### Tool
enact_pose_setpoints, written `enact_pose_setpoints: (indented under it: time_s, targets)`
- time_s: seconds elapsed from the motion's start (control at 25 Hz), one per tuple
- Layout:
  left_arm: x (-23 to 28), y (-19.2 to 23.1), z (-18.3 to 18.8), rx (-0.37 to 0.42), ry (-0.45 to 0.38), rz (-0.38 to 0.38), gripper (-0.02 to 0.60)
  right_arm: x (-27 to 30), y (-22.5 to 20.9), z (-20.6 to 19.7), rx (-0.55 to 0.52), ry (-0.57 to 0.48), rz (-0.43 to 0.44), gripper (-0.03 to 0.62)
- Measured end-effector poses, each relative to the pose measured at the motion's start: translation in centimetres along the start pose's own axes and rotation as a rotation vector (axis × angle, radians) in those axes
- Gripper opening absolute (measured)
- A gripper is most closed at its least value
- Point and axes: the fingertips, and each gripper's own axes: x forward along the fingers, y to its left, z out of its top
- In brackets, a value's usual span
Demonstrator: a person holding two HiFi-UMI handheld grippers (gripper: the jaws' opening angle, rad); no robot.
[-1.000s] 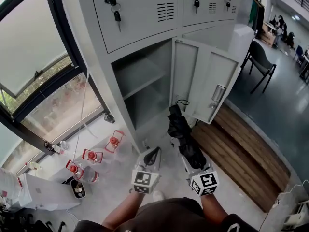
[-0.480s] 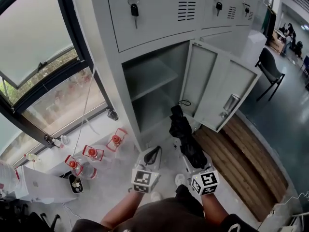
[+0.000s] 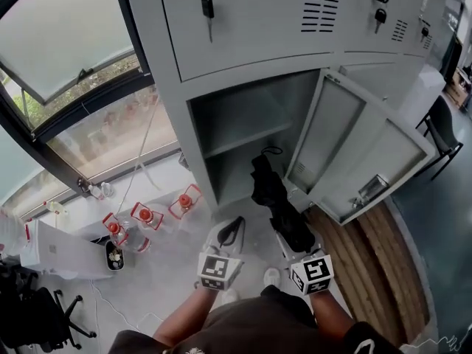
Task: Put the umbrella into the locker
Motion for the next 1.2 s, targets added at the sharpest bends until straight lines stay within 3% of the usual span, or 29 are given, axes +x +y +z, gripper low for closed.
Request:
enact_pose_setpoints:
  time_s: [0.32,0.56,0.8,1.2]
  targets:
    - [1.1,2.1,-0.4,-0.039,0.007,0.165,0.005,4.2,-1.5,-0.1,-0.004,0.029,0.134,0.229]
    - [0.2,3.5,-0.3,-0.018,0.007,0.277,0.005,7.1,-1.2,0.7,-0.029,0.029,0.223,0.229]
    - [-1.1,4.6,0.1,-0.029,-0.002,0.356,0.005,9.2,-1.1,1.5,-0.010,0.028,0.241,0.229]
    - [-2.3,5.9,0.2,-0.028,-0.005,0.374,0.005,12.5,-1.3,3.0,-0.015,0.017,0.199,0.229]
